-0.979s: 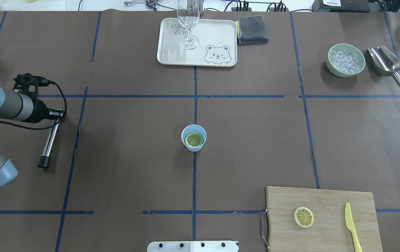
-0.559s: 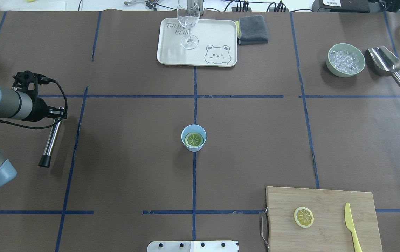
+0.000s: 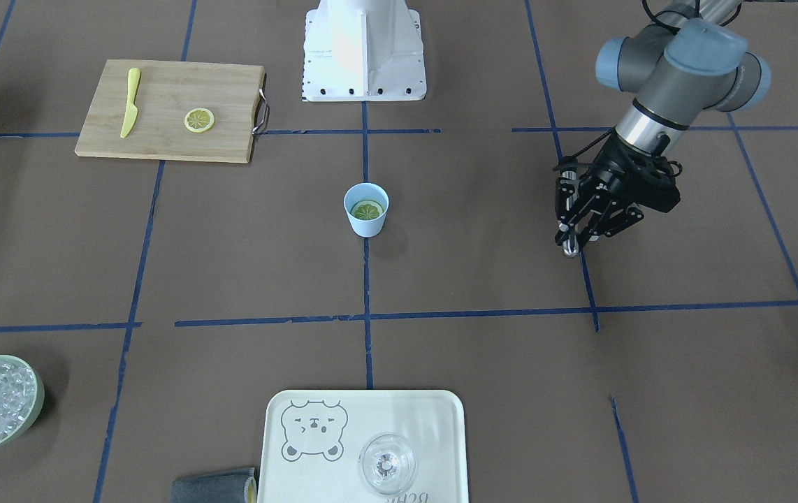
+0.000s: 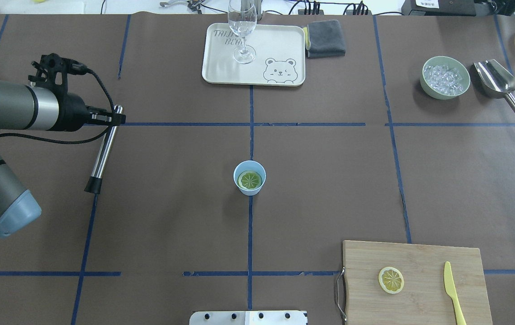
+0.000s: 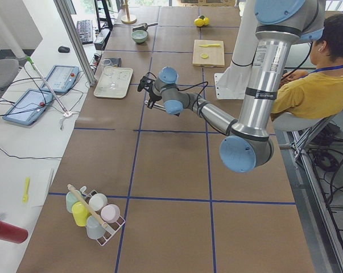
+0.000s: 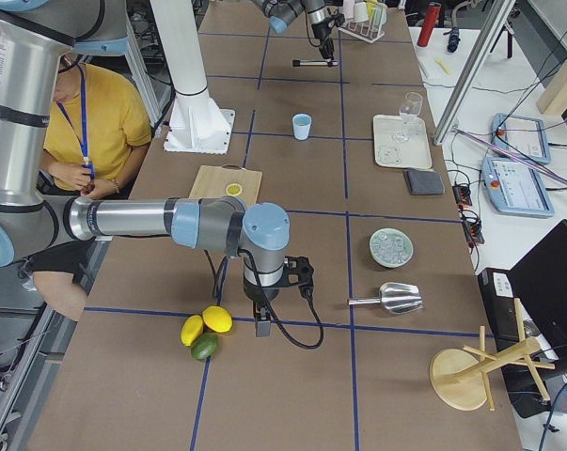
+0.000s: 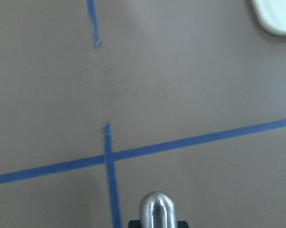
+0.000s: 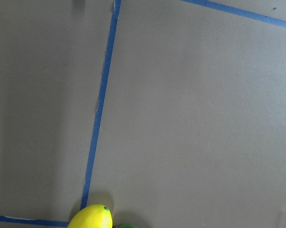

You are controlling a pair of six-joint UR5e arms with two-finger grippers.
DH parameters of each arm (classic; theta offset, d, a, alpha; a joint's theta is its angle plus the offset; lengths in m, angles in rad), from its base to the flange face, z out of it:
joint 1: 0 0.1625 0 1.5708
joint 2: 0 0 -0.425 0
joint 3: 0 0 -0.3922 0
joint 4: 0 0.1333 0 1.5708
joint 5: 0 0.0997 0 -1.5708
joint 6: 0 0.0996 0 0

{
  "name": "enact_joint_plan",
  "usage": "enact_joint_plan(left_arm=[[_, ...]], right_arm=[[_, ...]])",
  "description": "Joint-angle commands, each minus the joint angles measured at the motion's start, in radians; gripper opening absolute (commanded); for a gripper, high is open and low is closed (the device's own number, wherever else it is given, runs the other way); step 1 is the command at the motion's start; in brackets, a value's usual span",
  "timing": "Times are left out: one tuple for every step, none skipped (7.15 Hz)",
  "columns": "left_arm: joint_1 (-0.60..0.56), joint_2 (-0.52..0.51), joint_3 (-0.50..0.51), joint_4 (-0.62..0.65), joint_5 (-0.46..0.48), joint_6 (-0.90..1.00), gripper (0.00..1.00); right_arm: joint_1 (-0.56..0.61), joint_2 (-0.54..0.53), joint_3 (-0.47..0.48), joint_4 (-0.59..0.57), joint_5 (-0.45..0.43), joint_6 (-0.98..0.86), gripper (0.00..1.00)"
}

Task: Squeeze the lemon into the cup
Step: 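Lift the muddler with the left gripper and lower it into the blue cup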

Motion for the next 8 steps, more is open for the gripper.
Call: enact_joint_plan(left_arm=[[-0.002,-0.058,-0.023,-0.346,-0.003,0.010,0.00],[0.000,-0.062,0.000,-0.501,0.066,0.001,0.00],[0.010,-0.082,0.003,-0.518,0.236,0.010,0.00],[0.083,-0.154,0.015,-0.575,0.310,0.010,0.00],[0.130,-0.174,0.074,-0.740,0.388,0.030,0.00],[0.177,-0.206,0.136,-0.886,0.451,0.168,0.00],[0.239,-0.228,0.165,-0.936,0.528,0.227,0.00],[0.262,-0.249,0.203,-0.943,0.542,0.234,0.00]], right_arm=[[0.009,0.000,0.000,0.000,-0.002,0.000,1.00],[0.020,0.000,0.000,0.000,-0.002,0.000,1.00],[0.038,0.000,0.005,0.000,-0.002,0.000,1.00],[0.052,0.000,0.003,0.000,0.003,-0.002,1.00],[0.052,0.000,0.000,-0.002,0.009,-0.002,1.00],[0.054,-0.013,-0.004,-0.002,0.071,0.000,1.00],[0.067,-0.025,-0.004,0.000,0.153,0.005,1.00],[0.071,-0.025,-0.006,0.000,0.162,0.009,1.00]])
